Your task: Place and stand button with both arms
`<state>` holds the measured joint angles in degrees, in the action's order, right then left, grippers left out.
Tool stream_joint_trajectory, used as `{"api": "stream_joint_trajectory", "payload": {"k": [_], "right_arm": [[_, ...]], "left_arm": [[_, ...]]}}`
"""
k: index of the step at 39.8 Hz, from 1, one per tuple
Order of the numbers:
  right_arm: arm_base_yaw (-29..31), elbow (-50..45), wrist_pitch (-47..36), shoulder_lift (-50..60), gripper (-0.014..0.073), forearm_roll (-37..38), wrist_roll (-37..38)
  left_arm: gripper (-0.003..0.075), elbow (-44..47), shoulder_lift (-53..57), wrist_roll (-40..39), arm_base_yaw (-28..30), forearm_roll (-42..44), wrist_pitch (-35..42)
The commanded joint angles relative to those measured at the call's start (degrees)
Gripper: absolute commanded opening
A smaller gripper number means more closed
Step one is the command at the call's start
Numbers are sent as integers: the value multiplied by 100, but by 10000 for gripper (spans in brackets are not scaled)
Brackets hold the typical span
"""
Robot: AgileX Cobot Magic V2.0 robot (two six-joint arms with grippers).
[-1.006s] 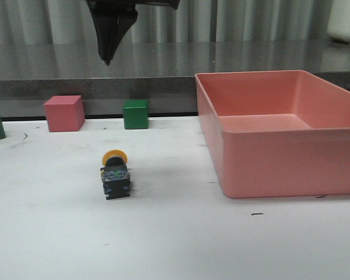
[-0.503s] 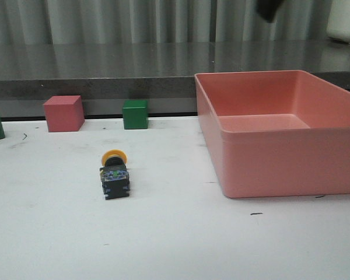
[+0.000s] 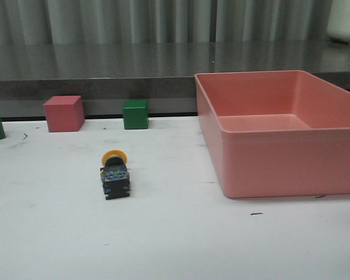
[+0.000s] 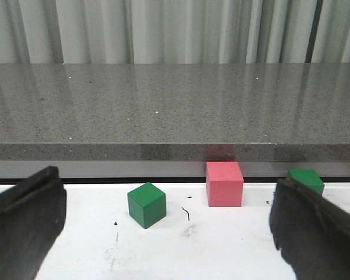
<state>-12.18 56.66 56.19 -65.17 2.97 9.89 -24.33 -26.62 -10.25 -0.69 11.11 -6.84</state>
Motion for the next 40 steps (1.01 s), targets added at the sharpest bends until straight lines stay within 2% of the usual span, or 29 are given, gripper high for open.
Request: {"api": "stream_joint_trajectory", "payload": {"k": [1,8,15,25,40], "right_arm": [[35,-713,-1179,824,-69,120,-108],[35,-2269,-2778,2167,-69,249,-212],[35,-3197,-3657,3634,-69,311,-212],[35,-3458,-3877,4901,-69,365,-212],[35,-3458,-3877,4971,-69,365,-212]], "left_arm": [[678,-197,-59,-10,-48,-39,486],[678,-197,-59,-10,-48,-39,486],[678,-197,-59,-10,-48,-39,486],[678,-197,-59,-10,-48,-39,494],[678,-323,-121,-10,-82,-362,738]]}}
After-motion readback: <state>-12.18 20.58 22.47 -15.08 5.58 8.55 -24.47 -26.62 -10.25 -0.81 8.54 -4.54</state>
